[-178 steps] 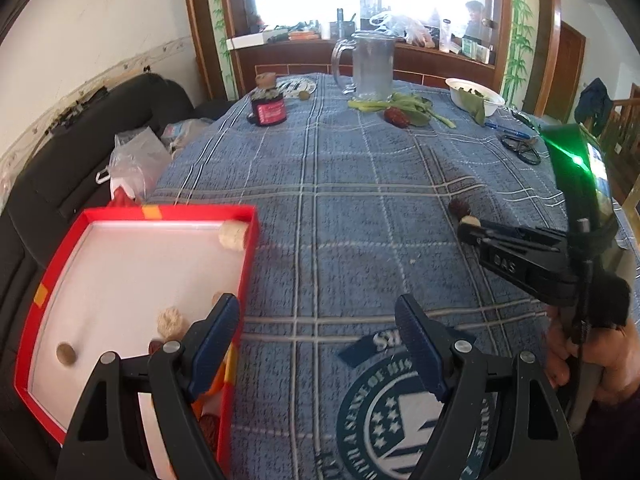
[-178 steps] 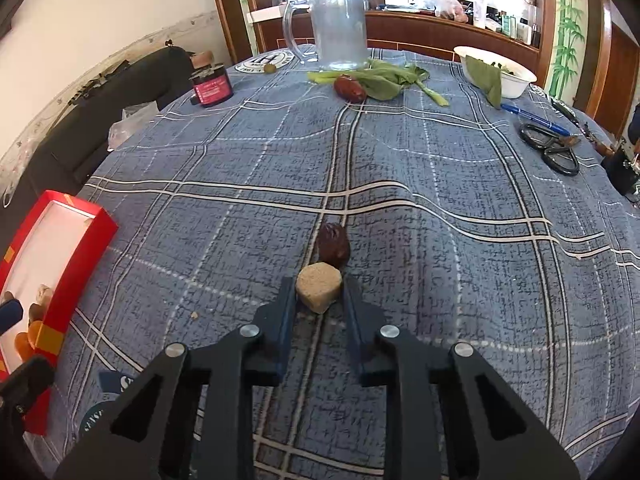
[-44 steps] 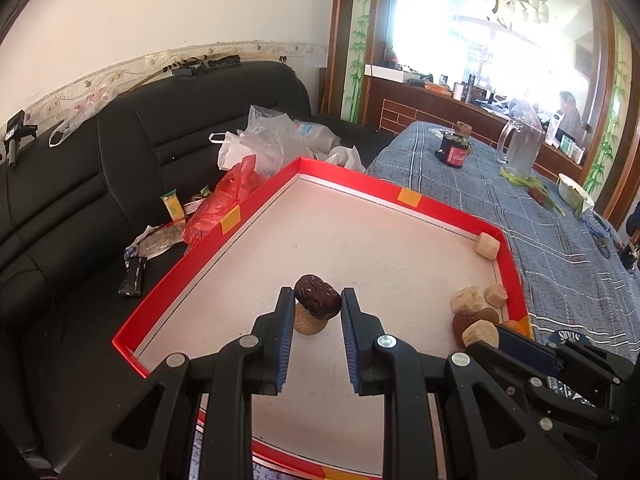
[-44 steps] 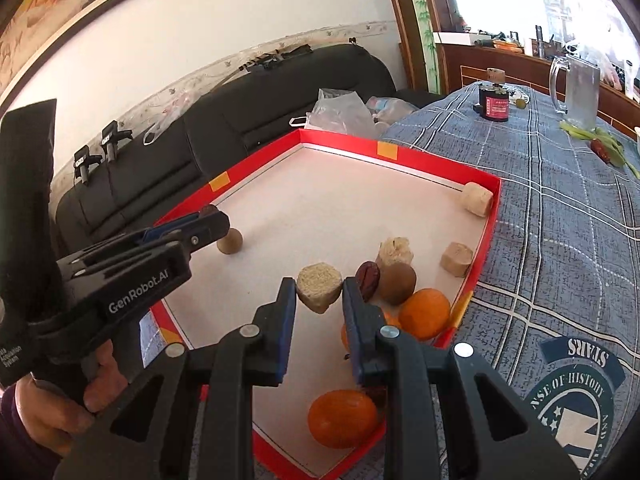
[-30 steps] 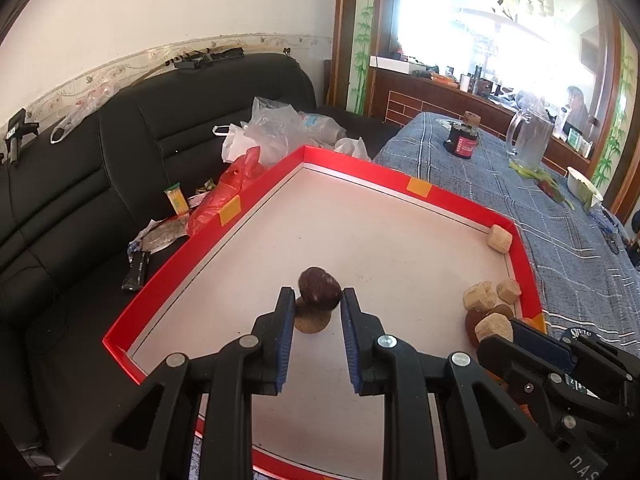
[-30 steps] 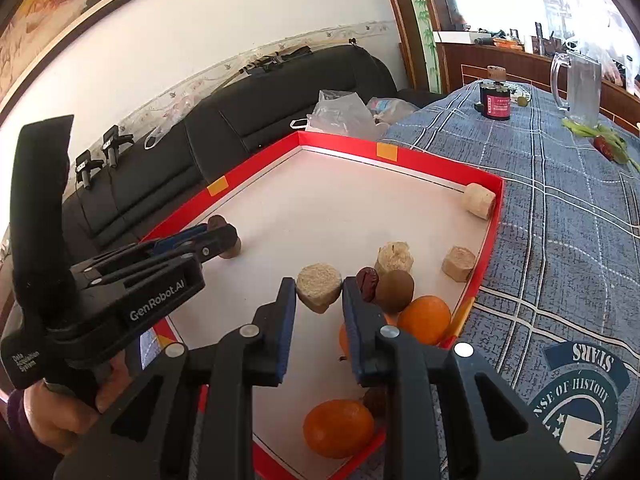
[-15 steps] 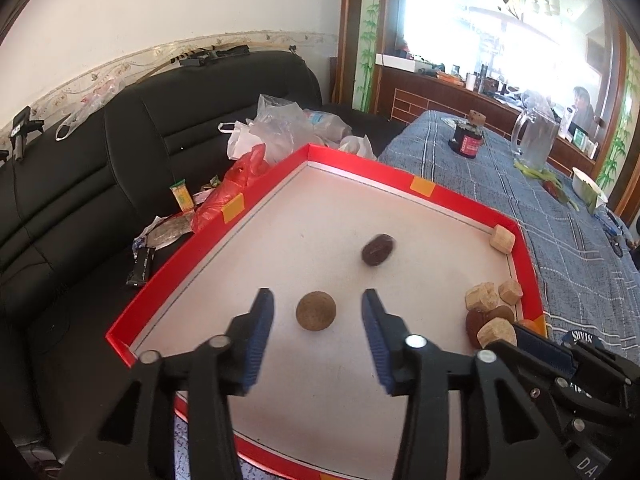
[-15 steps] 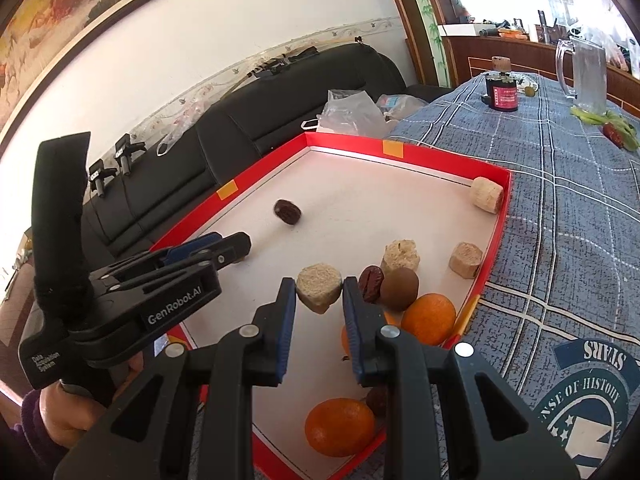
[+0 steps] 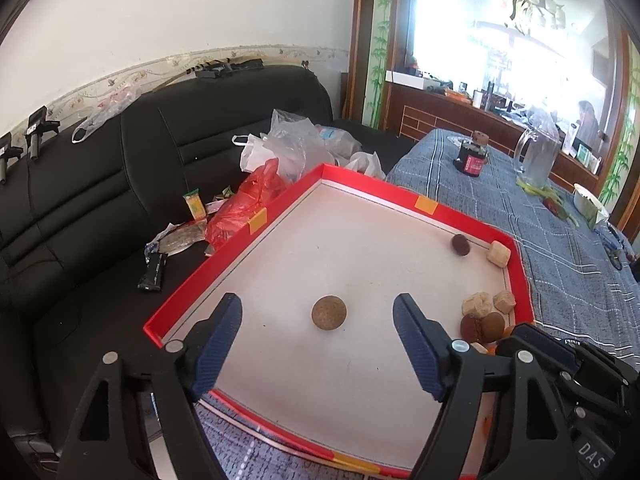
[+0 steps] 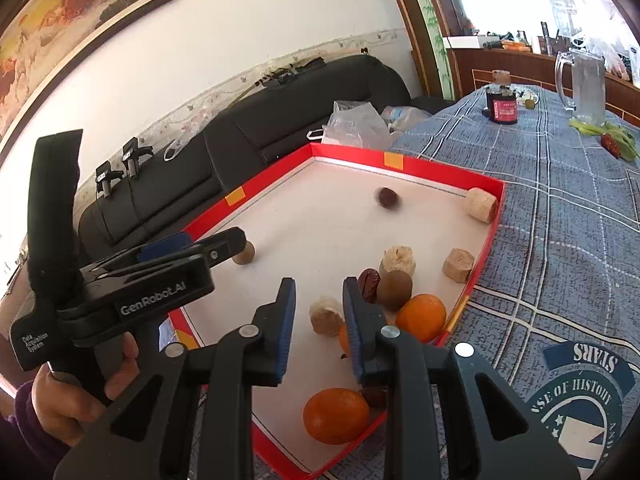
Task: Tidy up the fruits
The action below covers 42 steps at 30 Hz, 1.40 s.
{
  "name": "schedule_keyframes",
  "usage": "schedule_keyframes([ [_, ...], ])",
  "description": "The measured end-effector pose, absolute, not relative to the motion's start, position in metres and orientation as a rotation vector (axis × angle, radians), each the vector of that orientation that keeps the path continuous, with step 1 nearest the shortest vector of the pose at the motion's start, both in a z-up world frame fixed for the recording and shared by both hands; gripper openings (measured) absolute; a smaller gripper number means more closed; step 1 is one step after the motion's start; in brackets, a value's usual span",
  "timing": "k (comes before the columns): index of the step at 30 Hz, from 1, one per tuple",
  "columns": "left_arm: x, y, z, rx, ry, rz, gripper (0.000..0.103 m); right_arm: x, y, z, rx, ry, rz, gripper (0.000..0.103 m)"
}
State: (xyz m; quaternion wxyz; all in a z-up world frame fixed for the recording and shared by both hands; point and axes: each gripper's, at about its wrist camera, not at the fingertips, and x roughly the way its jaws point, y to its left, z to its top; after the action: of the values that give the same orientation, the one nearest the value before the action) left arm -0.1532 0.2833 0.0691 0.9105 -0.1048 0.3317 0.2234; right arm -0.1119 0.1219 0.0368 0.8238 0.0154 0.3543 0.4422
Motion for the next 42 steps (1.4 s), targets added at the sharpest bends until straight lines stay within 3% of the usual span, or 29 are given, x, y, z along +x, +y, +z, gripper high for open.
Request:
schedule_keyframes([
  [4, -0.161, 0.279, 0.077, -0.199, 0.660, 0.465, 0.081, -0.115, 0.117, 0.040, 0.026, 0.727, 0.922, 0.032],
  [6, -0.165, 0.276, 0.082, -0.188, 0.645, 0.468, 0.083, -0.118, 0.114, 0.042, 0.021, 0.708, 0.902, 0.042],
  [12, -0.179, 0.261, 0.094, -0.149, 0.611, 0.467, 0.090, -0.135, 0.101, 0.047, -0.017, 0.653, 0.858, 0.050],
  [16, -0.192, 0.248, 0.105, -0.129, 0.569, 0.470, 0.102, -0.148, 0.087, 0.052, -0.011, 0.638, 0.837, 0.055],
  [22, -0.215, 0.233, 0.120, -0.097, 0.520, 0.495, 0.102, -0.169, 0.055, 0.071, 0.032, 0.581, 0.781, 0.067],
  [30, -0.254, 0.207, 0.132, -0.049, 0.474, 0.451, 0.102, -0.204, 0.003, 0.104, 0.149, 0.467, 0.666, 0.092],
  [35, -0.280, 0.193, 0.139, -0.033, 0.450, 0.399, 0.102, -0.230, -0.014, 0.119, 0.182, 0.436, 0.613, 0.100],
  [42, -0.317, 0.194, 0.148, -0.053, 0.362, 0.382, 0.103, -0.277, -0.016, 0.139, 0.132, 0.373, 0.575, 0.103],
])
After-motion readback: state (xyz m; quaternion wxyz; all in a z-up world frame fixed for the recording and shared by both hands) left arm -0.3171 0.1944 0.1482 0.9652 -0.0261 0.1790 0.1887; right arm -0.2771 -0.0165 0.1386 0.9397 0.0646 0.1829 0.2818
